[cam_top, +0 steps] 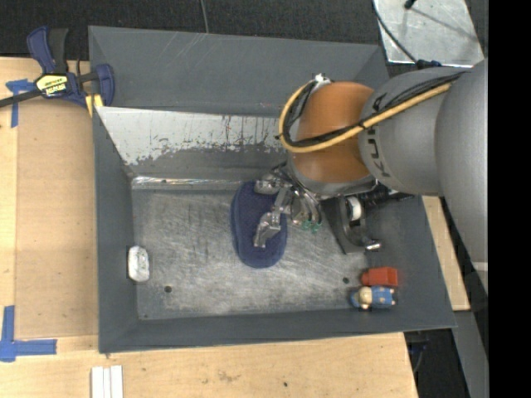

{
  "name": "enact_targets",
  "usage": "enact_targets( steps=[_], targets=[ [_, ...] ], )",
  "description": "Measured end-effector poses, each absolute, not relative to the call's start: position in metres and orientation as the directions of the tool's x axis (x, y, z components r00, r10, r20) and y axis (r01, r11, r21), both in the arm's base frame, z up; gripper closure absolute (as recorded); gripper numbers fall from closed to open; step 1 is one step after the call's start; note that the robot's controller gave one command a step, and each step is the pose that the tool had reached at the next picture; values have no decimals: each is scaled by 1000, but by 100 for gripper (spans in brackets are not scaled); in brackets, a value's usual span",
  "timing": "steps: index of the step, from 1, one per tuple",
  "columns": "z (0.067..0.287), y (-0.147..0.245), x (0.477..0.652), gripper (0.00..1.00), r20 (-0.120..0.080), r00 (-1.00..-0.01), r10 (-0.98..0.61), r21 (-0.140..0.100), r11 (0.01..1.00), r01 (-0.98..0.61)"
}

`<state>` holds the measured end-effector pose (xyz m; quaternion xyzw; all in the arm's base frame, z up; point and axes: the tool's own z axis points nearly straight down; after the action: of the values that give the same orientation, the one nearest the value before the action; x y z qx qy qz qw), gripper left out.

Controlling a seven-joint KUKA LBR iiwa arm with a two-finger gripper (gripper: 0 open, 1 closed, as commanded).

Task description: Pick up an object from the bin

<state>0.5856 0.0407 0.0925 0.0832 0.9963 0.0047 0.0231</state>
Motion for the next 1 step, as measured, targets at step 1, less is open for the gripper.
enact_targets(
  steps=[1],
  targets=[
    [96,38,587,100,-20,-908,418,15,909,418]
  ],
)
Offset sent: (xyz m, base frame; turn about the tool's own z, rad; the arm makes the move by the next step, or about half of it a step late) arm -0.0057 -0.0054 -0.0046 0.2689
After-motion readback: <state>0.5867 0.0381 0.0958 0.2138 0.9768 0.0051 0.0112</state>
